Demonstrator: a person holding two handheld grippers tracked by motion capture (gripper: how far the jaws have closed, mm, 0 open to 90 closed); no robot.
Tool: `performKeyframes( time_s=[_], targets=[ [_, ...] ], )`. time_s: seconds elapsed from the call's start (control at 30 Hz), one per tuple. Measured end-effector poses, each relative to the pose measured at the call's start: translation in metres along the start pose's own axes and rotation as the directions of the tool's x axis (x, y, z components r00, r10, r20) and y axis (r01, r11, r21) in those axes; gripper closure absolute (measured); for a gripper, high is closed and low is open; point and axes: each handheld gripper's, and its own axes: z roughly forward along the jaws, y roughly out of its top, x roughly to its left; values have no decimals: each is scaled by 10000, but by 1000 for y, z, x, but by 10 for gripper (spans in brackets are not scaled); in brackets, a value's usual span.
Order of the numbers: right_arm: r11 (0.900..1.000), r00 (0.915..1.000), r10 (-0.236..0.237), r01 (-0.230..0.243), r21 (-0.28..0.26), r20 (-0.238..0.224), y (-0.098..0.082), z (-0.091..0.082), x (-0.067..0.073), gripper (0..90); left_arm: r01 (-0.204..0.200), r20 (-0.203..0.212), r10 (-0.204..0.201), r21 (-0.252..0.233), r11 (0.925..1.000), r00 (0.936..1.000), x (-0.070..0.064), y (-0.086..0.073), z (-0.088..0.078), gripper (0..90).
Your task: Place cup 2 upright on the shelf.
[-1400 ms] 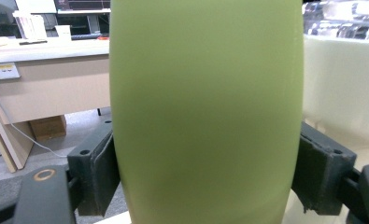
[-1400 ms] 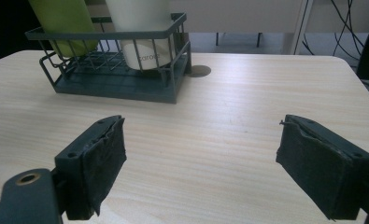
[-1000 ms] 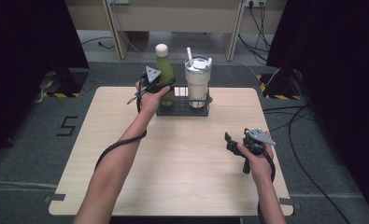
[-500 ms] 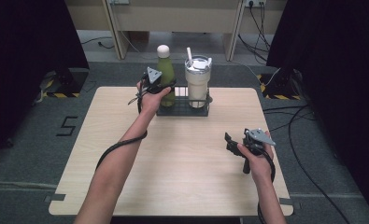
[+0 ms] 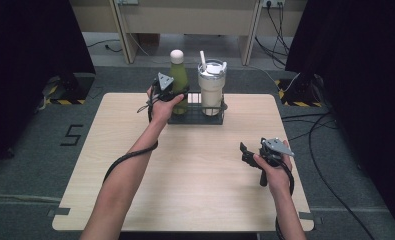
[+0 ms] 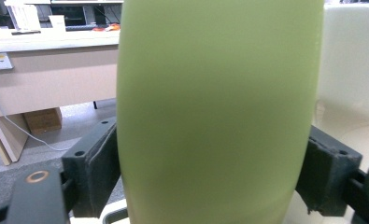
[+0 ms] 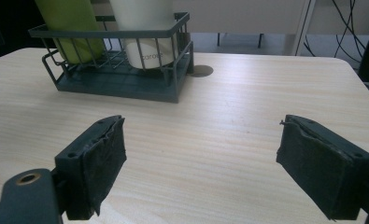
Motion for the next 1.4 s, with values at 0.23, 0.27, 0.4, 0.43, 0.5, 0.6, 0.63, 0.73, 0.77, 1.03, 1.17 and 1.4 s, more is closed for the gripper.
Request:
performKeyframes(
  time_s=[0.23, 0.27, 0.4, 0.43, 0.5, 0.6, 0.63, 0.73, 0.77, 1.03, 1.17, 1.4],
  targets=[
    [10000, 10000, -49, 49, 21, -38, 0, 1, 1, 149, -30, -83, 30, 34, 10000, 10000, 0, 1, -3, 114],
    [10000, 10000, -54, 54, 20, -34, 0, 1, 1, 149, -34, -101, 35, 35, 10000, 9999, -1, 1, -4, 101],
    [10000, 10000, -72, 72, 59, -48, -1, 1, 2, 149, 6, -125, -6, 28, 10000, 9999, 0, 2, -7, 70],
    [9999, 10000, -78, 78, 71, -49, -1, 1, 2, 149, -20, -115, 20, 21, 10000, 9999, 0, 3, -8, 66],
    [9999, 9999, -95, 95, 68, -53, -1, 1, 3, 149, -133, -92, 133, 44, 9999, 9999, -1, 4, -11, 60],
    [9999, 9999, -95, 96, 87, -43, -1, 2, 3, 149, -191, -78, 191, 11, 9998, 9998, -1, 5, -16, 52],
    [9999, 10000, -84, 84, 90, -37, -1, 2, 3, 149, -205, -68, 205, 3, 9998, 9998, -1, 6, -18, 47],
    [9999, 10000, -75, 75, 97, -40, -2, 2, 4, 149, -292, -7, 292, -8, 9996, 9996, -2, 7, -22, 41],
    [9999, 10000, -77, 78, 85, -36, -1, 2, 4, 149, -320, 19, 320, 4, 9995, 9995, -2, 7, -24, 40],
    [9999, 10000, -84, 85, 146, -54, -2, 2, 6, 149, -157, 135, 157, -60, 9999, 9998, -1, 5, -40, 33],
    [9997, 9998, -167, 167, 152, -49, -3, 2, 6, 149, -266, 80, 266, 5, 9996, 9996, 1, 0, -49, 32],
    [9996, 9998, -203, 204, 177, -40, -3, 3, 7, 149, -470, 113, 469, 28, 9989, 9988, 2, -6, -65, 31]
  ],
)
